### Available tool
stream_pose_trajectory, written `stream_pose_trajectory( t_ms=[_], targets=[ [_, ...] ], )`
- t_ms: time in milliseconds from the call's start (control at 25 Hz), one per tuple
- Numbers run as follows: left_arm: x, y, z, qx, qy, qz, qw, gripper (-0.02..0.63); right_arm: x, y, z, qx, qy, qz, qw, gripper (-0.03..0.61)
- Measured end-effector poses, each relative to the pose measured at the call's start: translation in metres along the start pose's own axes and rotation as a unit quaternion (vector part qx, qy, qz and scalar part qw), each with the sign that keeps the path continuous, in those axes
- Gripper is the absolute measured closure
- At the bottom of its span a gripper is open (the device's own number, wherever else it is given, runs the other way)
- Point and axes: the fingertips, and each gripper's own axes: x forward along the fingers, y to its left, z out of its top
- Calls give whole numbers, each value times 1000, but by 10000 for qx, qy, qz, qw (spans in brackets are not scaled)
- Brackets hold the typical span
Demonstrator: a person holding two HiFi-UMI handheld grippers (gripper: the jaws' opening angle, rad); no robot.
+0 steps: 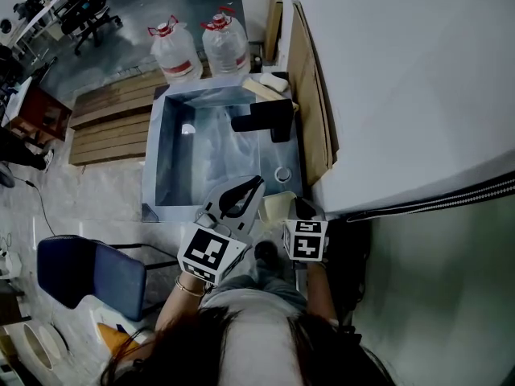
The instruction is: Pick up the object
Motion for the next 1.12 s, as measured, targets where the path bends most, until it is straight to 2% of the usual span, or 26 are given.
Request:
stream_pose_trajectory(
  t_ms=[1120],
  targets=[
    [-82, -25, 18, 171, -374, 221, 9989, 604, -73, 25, 19, 294, -950, 57, 9950, 546]
  ],
)
